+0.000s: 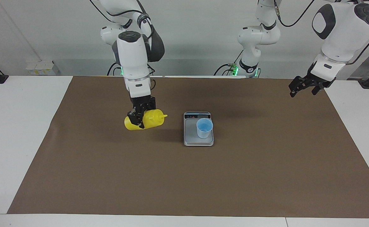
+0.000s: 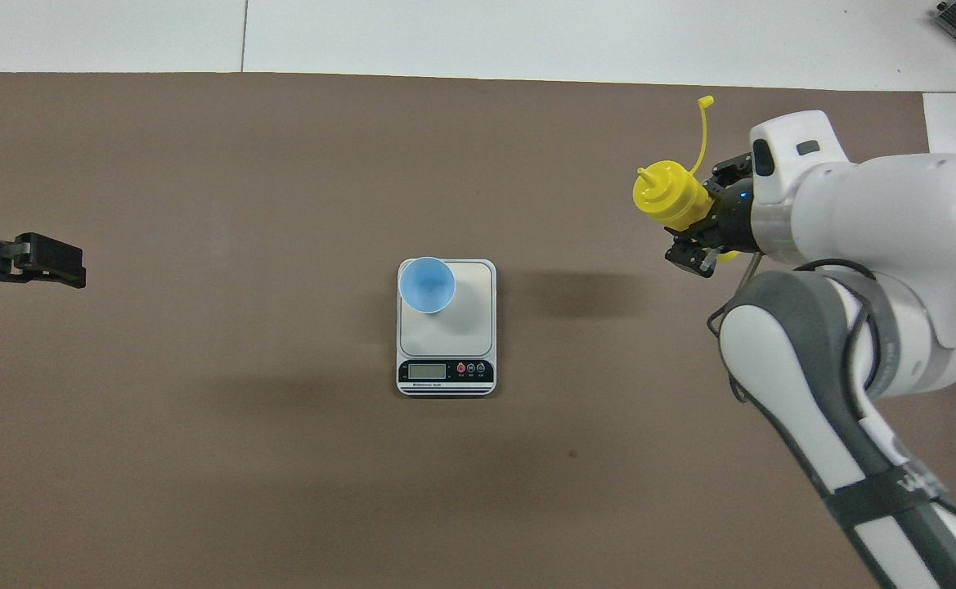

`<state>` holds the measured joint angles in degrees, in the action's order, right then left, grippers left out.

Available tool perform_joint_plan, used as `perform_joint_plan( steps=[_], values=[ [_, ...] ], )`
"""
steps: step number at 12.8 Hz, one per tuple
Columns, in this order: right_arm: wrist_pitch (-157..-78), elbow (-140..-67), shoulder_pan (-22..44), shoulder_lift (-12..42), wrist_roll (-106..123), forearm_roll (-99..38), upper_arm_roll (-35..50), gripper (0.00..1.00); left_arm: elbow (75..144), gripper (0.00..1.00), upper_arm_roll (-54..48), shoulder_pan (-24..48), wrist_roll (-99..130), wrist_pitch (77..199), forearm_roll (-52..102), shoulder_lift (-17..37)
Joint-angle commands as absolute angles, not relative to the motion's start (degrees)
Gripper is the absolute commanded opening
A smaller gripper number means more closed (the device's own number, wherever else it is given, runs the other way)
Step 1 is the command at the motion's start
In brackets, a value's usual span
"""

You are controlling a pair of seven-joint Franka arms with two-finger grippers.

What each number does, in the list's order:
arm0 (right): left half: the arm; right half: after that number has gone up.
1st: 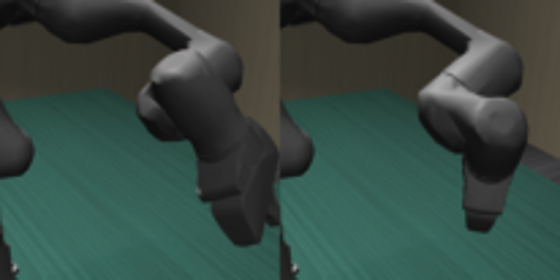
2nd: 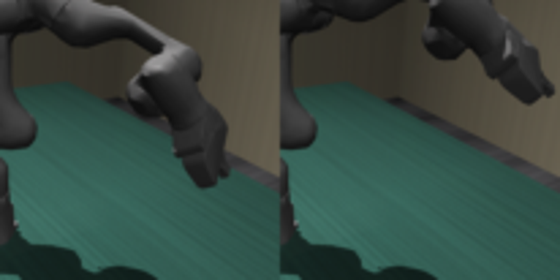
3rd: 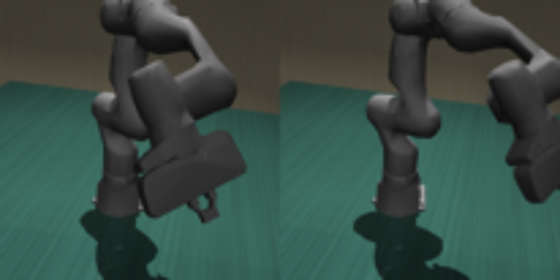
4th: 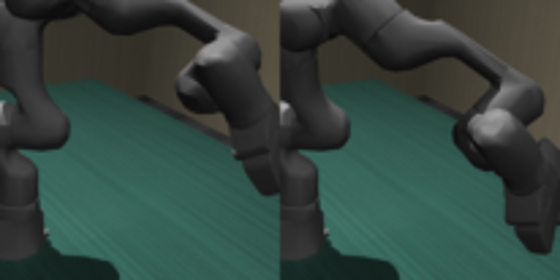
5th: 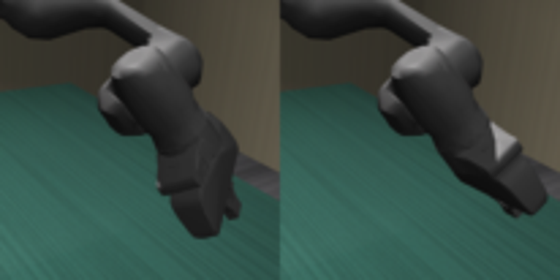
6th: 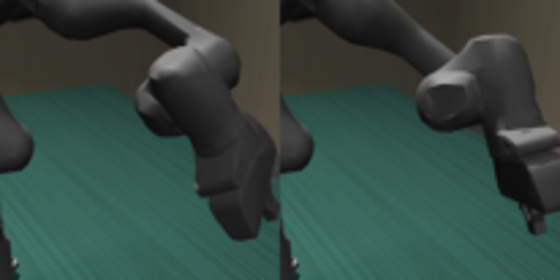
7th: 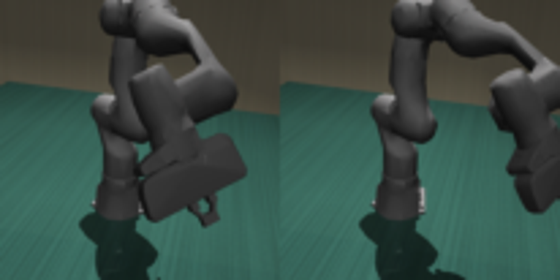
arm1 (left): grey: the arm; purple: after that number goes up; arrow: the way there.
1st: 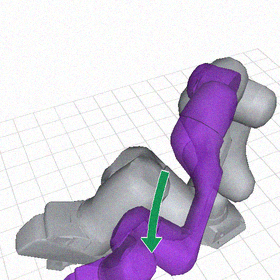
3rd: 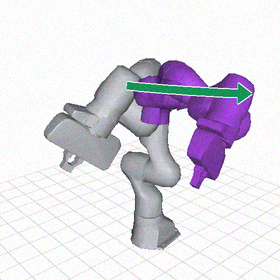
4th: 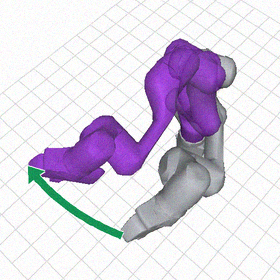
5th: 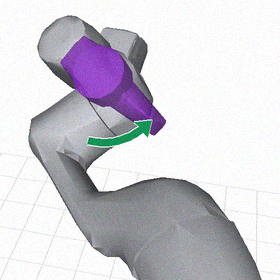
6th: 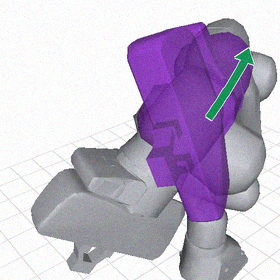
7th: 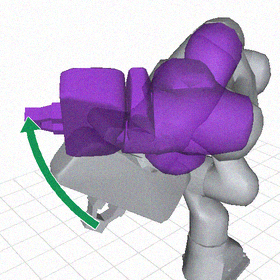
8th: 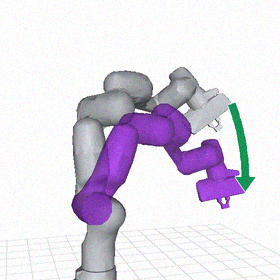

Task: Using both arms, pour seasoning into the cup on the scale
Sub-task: 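Carry the yellow bottle back and set it upright on the table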

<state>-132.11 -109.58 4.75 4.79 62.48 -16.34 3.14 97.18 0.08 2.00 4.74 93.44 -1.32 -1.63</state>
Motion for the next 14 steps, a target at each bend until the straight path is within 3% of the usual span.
perform_joint_plan(
  steps=[1, 8, 14],
  values=[
    [-133.59, -116.26, -2.17, 1.15, 77.29, -29.74, 3.87, 0.2, 98.17, 1.0, 0.35, 2.02, 4.57, 92.99, -0.62, -2.64],
    [-131.23, -124.62, -12.2, 3.42, 107.1, -60.87, 3.78, 0.2, 98.17, 1.0, 0.35, 2.02, 4.57, 92.99, -0.62, -2.64],
    [-123.41, -125.51, -19.68, 9.39, 121.97, -70.56, 3.78, 0.2, 98.26, 1.0, 0.35, 2.02, 4.57, 92.99, -0.62, -2.64]
  ],
)
